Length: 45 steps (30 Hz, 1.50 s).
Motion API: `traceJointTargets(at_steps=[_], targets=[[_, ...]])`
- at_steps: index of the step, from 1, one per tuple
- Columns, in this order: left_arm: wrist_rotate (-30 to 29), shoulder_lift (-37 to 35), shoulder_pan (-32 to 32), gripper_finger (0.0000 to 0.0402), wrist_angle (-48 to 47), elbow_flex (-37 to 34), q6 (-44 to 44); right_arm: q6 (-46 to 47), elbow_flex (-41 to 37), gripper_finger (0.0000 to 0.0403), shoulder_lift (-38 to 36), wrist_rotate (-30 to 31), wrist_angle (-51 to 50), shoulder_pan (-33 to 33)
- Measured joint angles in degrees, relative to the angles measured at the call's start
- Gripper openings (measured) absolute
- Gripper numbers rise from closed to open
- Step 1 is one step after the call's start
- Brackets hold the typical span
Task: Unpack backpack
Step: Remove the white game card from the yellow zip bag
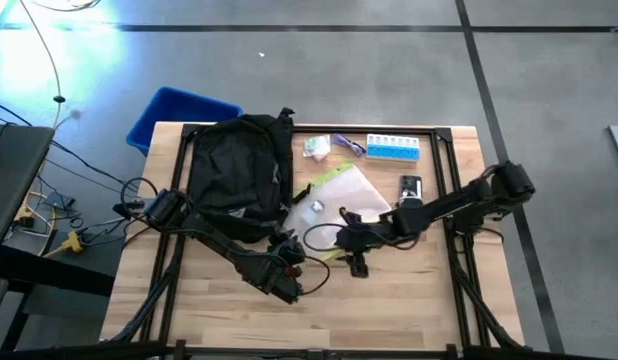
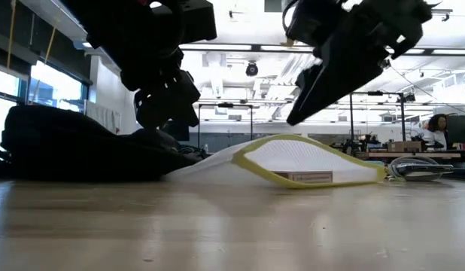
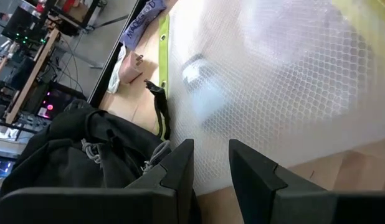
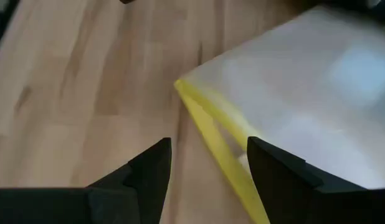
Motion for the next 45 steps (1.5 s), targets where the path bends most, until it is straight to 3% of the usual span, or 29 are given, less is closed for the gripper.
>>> traceJointTargets(at_steps=[6, 14, 26, 32, 38, 45], targets=[[0.2, 0.0, 0.0, 0.0083, 0.0, 0.0, 0.0, -5.5, -0.2, 0.0195, 1.5, -1.0, -2.2, -2.5], [0.4, 0.0, -0.1, 0.0083, 0.0, 0.0, 0.0, -6.0, -0.2, 0.0195, 7.0, -2.7, -5.2, -3.1], [0.4, 0.0, -0.1, 0.0083, 0.0, 0.0, 0.1, 3.4, 3.0, 0.0195, 4.8, -7.7, -9.5, 5.4], [0.5, 0.0, -0.2, 0.0083, 0.0, 0.0, 0.1, 4.8, 4.8, 0.0195, 4.7, -7.6, -5.0, 11.7], [0.6, 0.0, -0.2, 0.0083, 0.0, 0.0, 0.1, 1.9, 4.8, 0.0195, 8.3, -0.1, -1.0, 15.9], [0.8, 0.0, -0.2, 0.0083, 0.2, 0.0, 0.0, -3.2, 4.8, 0.0195, 15.9, 9.1, 6.5, 12.4]])
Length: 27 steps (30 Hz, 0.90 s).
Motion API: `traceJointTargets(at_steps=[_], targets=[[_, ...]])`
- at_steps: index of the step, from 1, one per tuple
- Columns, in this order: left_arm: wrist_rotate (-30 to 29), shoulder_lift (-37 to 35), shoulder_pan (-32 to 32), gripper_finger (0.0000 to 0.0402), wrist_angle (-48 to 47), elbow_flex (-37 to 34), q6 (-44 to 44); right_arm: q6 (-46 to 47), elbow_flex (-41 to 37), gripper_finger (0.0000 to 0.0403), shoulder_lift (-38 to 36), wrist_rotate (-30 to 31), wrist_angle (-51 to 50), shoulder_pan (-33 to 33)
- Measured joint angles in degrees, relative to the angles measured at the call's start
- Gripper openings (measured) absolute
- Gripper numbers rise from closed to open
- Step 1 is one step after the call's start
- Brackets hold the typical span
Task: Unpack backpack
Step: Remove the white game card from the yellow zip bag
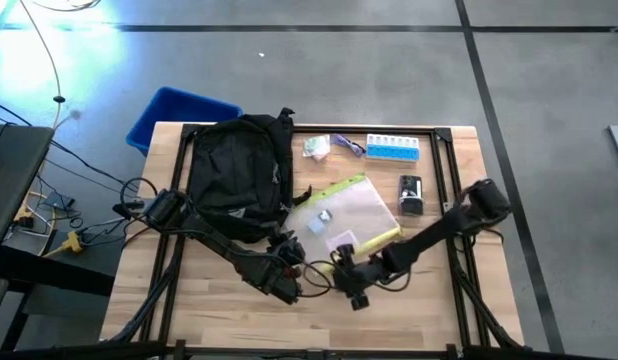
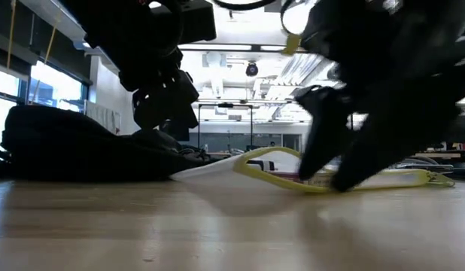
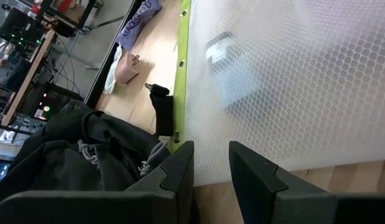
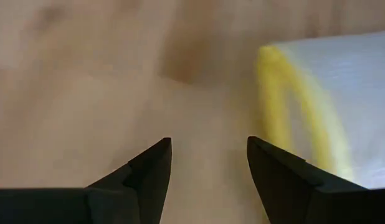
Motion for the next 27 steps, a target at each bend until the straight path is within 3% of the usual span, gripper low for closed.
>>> traceJointTargets(at_steps=[8, 15, 23, 27], targets=[[0.0, 0.0, 0.0, 0.0083, 0.0, 0.0, 0.0, -0.6, 0.0, 0.0195, -1.0, 10.0, 0.5, -1.6], [0.4, 0.0, -0.1, 0.0083, 0.0, 0.0, 0.0, -2.6, 0.0, 0.0195, -0.9, 18.8, -7.7, -3.0], [0.8, 0.0, -0.1, 0.0083, 0.0, 0.0, 0.1, -4.0, 5.7, 0.0198, -0.9, 10.7, -19.6, -10.5], [0.8, 0.0, -0.1, 0.0083, 0.0, 0.0, 0.0, -6.6, 10.3, 0.0226, -0.9, 7.4, -25.8, -13.7]])
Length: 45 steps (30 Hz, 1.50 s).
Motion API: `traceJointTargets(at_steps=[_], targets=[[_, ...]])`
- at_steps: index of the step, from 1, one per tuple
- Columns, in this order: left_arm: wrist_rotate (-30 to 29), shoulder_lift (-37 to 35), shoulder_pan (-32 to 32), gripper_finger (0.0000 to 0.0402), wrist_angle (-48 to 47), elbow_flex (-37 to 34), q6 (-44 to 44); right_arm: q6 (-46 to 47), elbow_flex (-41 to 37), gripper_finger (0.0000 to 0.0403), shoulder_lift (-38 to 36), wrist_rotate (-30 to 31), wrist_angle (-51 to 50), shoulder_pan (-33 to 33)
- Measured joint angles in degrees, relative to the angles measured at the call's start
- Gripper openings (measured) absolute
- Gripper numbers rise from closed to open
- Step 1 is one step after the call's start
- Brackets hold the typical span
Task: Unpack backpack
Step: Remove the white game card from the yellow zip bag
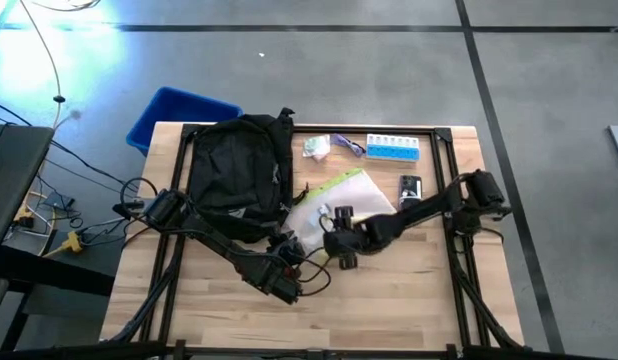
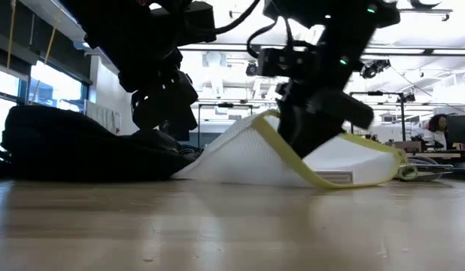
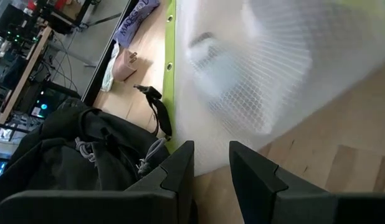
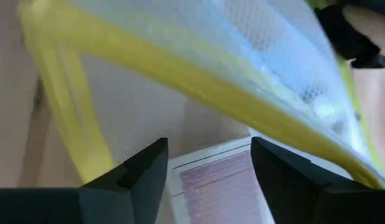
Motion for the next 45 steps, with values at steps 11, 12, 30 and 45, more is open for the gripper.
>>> traceJointTargets(at_steps=[11, 12, 30, 45], targets=[[0.7, 0.0, 0.0, 0.0083, 0.1, 0.0, 0.2, -7.7, 1.9, 0.0332, -0.2, -11.7, -12.8, -9.2], [0.8, 0.0, 0.0, 0.0083, 0.1, 0.0, 0.2, -8.3, 1.8, 0.0335, -0.2, -12.1, -12.9, -9.9], [1.4, 0.0, 0.0, 0.0083, 0.0, 0.0, 0.1, -14.5, 4.1, 0.0342, 1.4, -21.5, -18.2, -12.4], [1.5, 0.0, 0.0, 0.0083, 0.0, 0.0, 0.1, -15.4, 0.8, 0.0342, 1.1, -23.7, -15.0, -11.1]])
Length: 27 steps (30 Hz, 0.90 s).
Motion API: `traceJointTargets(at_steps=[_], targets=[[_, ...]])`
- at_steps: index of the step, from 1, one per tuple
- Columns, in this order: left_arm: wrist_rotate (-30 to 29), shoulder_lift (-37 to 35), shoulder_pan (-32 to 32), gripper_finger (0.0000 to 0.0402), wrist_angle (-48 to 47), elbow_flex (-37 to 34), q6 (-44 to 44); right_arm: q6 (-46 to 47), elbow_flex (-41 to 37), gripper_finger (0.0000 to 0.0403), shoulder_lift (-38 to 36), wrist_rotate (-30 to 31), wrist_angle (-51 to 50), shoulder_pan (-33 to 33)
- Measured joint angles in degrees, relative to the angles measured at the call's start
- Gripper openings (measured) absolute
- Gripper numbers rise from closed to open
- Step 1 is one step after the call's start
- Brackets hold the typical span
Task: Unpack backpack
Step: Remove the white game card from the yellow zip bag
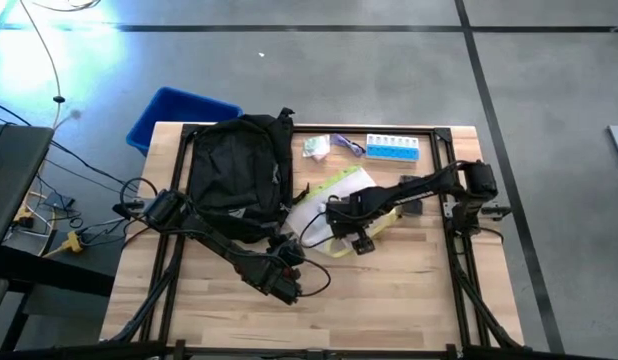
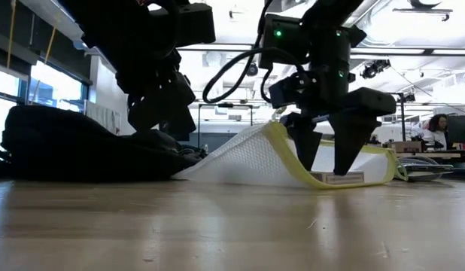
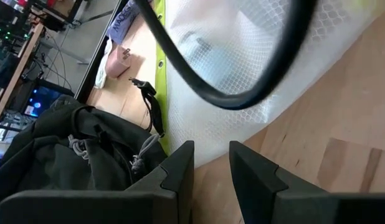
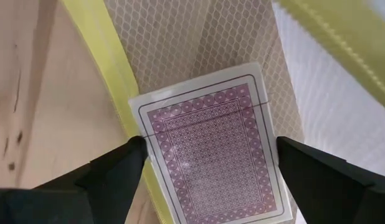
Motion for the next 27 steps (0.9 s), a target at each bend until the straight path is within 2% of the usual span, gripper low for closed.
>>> traceJointTargets(at_steps=[14, 19, 27], targets=[[0.1, 0.0, -0.1, 0.0083, 0.1, 0.0, 0.0, -2.3, 0.0, 0.0337, 3.6, 0.8, 2.3, 0.2], [0.1, 0.0, -0.1, 0.0083, 0.1, 0.0, 0.0, 0.5, 2.6, 0.0288, 3.6, 1.2, -1.7, 0.2], [0.1, 0.0, -0.1, 0.0083, 0.0, 0.0, 0.0, 3.5, 8.6, 0.0286, 3.9, 3.9, -8.6, 3.0]])
